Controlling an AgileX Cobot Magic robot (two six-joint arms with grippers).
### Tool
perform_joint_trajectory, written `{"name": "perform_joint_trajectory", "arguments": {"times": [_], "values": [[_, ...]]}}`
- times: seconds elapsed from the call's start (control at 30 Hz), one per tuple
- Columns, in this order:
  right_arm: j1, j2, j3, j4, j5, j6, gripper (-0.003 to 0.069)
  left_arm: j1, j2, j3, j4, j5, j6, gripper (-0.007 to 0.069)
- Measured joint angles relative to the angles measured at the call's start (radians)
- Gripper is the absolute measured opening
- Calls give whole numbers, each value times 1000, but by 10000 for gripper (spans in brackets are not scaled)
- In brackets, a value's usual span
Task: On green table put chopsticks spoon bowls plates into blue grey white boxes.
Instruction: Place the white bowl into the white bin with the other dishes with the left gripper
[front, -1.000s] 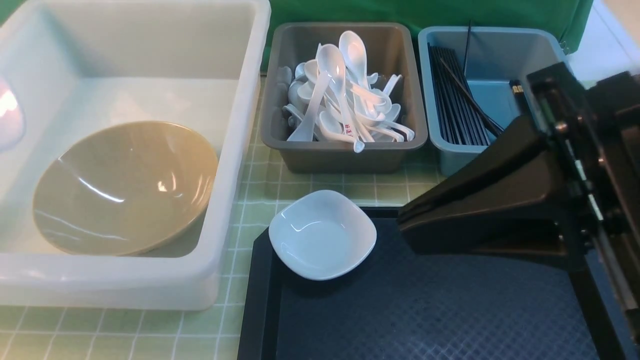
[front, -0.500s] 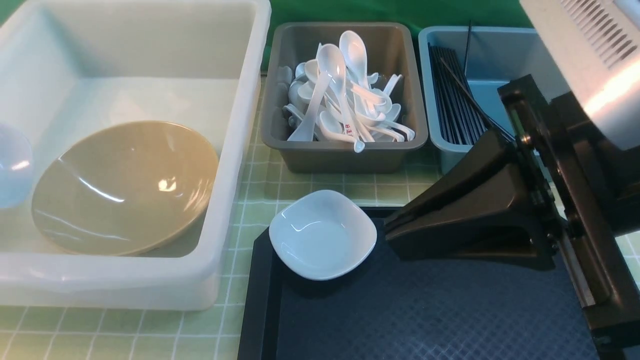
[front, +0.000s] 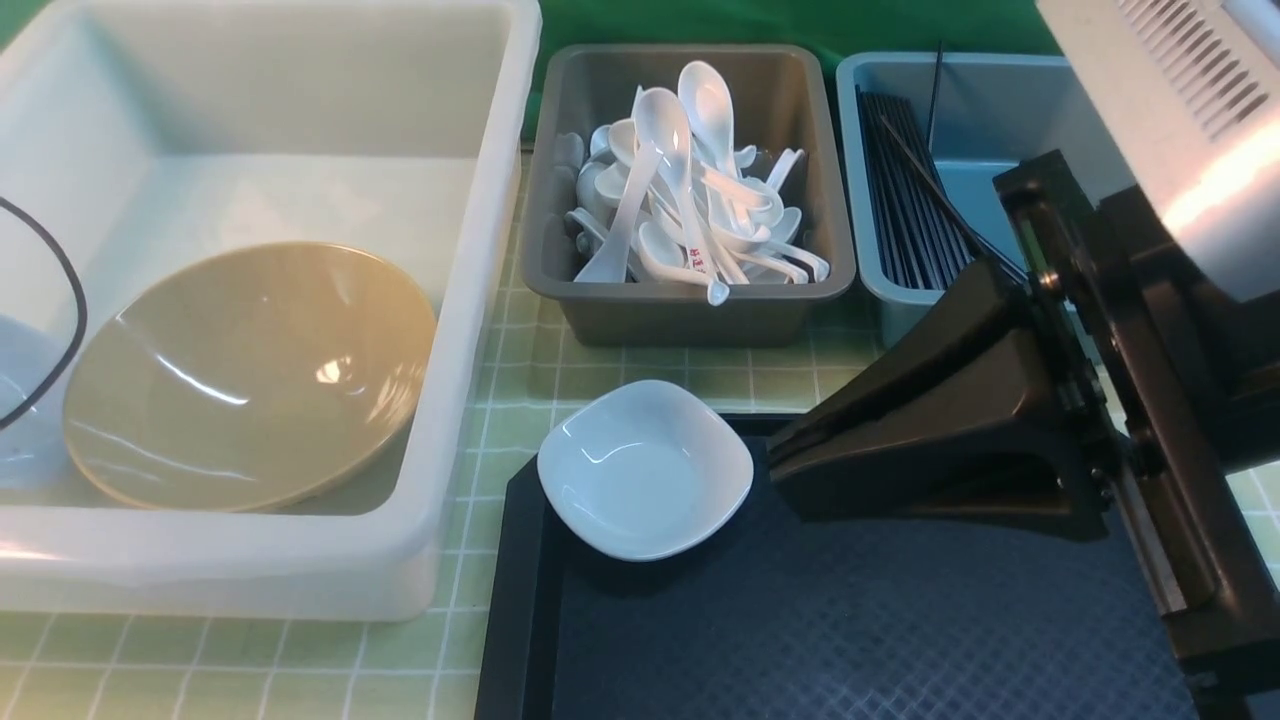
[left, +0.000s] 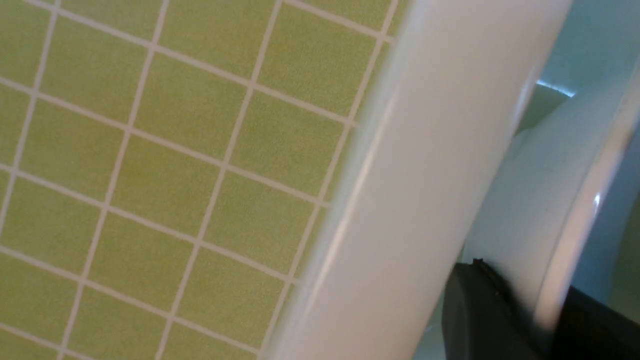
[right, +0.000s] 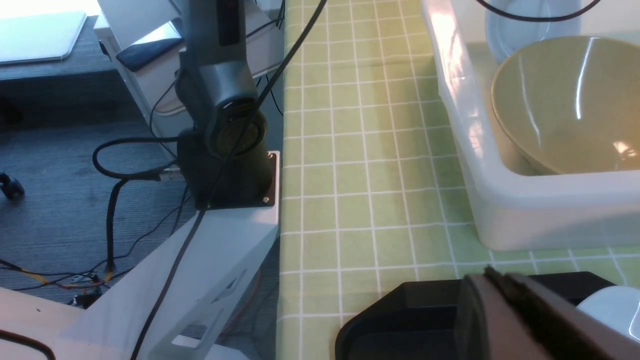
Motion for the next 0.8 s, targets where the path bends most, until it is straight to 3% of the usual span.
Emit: {"name": "perform_joint_trajectory", "arguments": {"times": [0.27,0.5,0.63,0.8], "values": [[0,0,0,0,0,0,27,0,8,0,-7,-6,0,50],[0,0,0,0,-1,0,34,0,22,0,-12,0,-6,191],[0,0,0,0,-1,0,36,-6,21,-1,-14,9,-9,309],[0,0,0,0,-1,0,37,-8,-11,-5,43,33,-82,436]]}}
